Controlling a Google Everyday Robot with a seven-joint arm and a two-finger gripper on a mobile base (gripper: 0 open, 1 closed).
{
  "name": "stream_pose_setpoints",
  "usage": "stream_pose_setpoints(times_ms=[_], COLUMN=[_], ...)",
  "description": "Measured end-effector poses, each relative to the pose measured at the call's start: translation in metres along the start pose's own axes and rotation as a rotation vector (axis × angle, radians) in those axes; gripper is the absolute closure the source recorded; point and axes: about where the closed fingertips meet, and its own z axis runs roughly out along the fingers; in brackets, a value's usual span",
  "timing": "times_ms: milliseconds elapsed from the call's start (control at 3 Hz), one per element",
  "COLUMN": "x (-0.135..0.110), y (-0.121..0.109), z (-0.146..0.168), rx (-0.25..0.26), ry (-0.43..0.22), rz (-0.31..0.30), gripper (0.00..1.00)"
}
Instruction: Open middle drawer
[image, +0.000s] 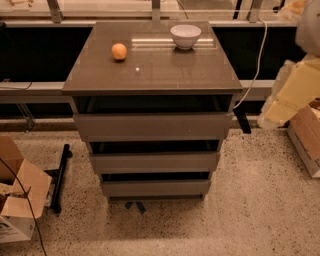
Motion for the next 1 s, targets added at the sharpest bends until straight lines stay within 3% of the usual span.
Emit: stream_pose_setpoints(times_ms=[333,1000], x=[0.003,0.016], y=[0.013,0.039], z=[0.016,0.153], rx=[-0.011,-0.130], ry=[0.001,-0.118], rz=[0.037,0.050], gripper=[0.00,0.00])
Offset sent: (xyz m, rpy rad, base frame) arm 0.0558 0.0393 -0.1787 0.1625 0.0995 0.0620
